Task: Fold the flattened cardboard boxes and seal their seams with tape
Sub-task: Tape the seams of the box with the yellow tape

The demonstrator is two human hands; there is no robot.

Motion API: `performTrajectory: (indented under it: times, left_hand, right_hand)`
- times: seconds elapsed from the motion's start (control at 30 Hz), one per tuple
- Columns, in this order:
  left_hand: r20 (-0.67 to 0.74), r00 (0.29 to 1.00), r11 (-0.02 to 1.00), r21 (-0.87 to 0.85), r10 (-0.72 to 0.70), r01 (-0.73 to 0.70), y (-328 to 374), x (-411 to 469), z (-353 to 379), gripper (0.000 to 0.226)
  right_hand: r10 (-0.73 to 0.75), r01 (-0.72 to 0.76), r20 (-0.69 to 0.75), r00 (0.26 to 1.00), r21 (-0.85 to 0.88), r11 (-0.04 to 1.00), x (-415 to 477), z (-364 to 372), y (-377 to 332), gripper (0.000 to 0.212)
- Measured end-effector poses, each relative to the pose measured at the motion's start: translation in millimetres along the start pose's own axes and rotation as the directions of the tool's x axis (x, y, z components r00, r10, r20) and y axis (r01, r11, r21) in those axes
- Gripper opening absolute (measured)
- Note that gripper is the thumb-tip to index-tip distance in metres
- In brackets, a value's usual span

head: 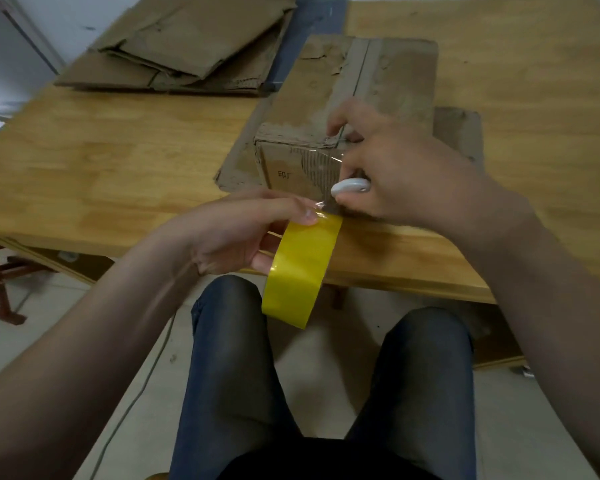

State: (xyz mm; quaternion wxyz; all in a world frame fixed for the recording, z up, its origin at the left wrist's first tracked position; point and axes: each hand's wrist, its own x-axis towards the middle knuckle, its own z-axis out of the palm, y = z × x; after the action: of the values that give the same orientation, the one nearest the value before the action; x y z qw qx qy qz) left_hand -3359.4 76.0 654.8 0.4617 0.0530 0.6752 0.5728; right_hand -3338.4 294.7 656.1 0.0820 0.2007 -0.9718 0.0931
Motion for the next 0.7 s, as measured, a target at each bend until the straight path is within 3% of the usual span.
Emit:
performTrajectory:
  times: [0.2,0.47,0.6,0.7]
  left_hand:
    - [0.002,1.0,0.999,0.024,0.023,-0.023,0,-6,4,0.057]
    - [-0.091,0.996,0.993,0.12,0.021,-0.01,-8,-16,9,0.037]
    - [-0.115,0.992,0.986,0.166,0.046,-0.026,-12,-28,8,0.036]
    - [-0.153,0.984,0.979,0.197,0.087,-0.055,-11,-35,9,0.034]
  right_hand:
    - [0.027,-0.033,0.057,0.998,0.1,0.994,-7,-7,4,0.025]
    - [0.008,-0.021,0.084,0.996,0.153,0.988,-10,-11,4,0.03]
    - [-0.006,-0.002,0.036,0.999,0.207,0.978,-13,-16,3,0.023]
    - [-0.006,0.023,-0.089,0.996,0.19,0.982,-26,-20,0,0.009]
